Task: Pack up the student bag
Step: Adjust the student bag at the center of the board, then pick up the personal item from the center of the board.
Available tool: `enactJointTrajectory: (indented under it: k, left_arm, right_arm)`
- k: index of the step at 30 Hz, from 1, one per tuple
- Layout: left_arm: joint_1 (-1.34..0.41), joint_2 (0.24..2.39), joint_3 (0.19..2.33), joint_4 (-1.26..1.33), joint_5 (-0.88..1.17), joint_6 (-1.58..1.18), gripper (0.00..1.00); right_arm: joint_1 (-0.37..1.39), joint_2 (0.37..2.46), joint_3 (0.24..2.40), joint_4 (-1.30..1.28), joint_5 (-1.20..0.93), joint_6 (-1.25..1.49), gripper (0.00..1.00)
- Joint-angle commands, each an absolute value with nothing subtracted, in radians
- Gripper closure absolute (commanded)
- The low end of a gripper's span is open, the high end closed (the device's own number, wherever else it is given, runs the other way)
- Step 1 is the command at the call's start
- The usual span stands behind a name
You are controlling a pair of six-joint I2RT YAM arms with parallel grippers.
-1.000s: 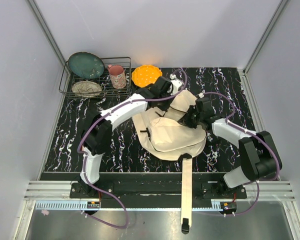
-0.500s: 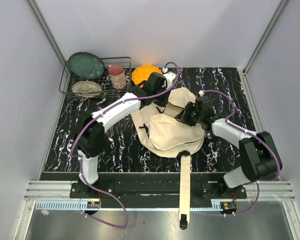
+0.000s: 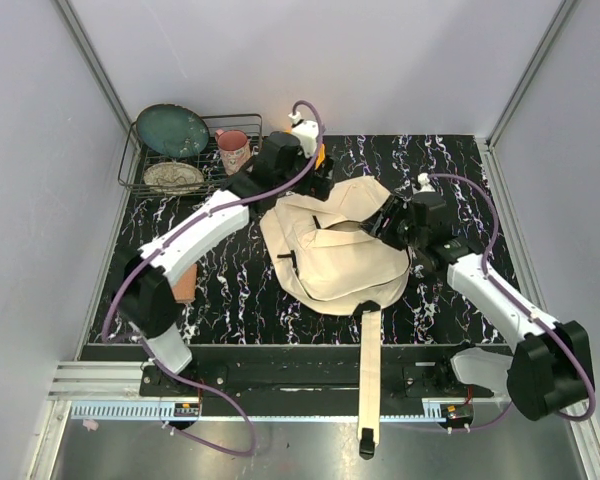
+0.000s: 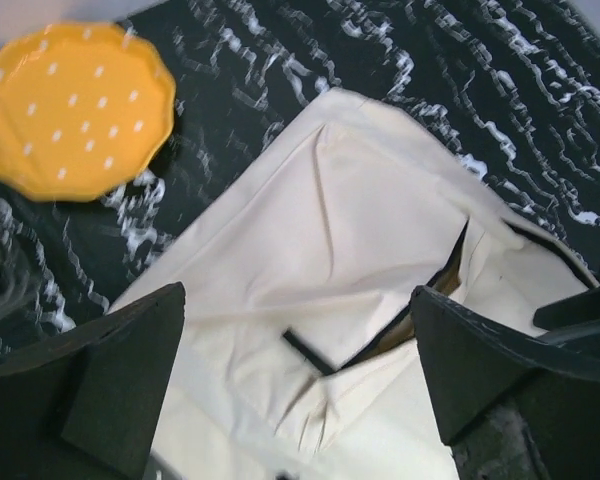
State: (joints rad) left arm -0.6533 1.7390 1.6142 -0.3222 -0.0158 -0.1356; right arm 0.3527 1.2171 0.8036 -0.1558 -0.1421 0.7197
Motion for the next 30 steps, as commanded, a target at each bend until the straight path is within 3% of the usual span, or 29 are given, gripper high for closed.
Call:
enactJointTrajectory:
  k: [1,5,12,21,30]
  left_arm:
    - [-0.571,1.551,1.465,-0.302,-0.126,-0.228,0.01]
    - [-0.433,1.350,1.185,-0.296,-0.175,-0.337,0.01]
    - [-0.128,1.079,0.875,-0.341,-0.085,-0.423,0.01]
    - [0.270,1.080,0.697,-0.342,0.121,-0.520,0.01]
    - [0.319,1.242,0.606,-0.244,0.116,-0.526,0.01]
  right_arm:
    - [0.356,1.169,0.853,-0.134,-0.294,0.657,0.39]
    - [0.421,1.265,0.916,-0.081,-0.485,0.646,0.37]
    - [0.633,1.563,1.095,-0.014,-0.475,0.692,0.33]
    - [0.778,1.919,1.431,-0.069,-0.520,0.686,0.29]
    - [0.828,2.112,1.632,-0.147,-0.587,0.699,0.28]
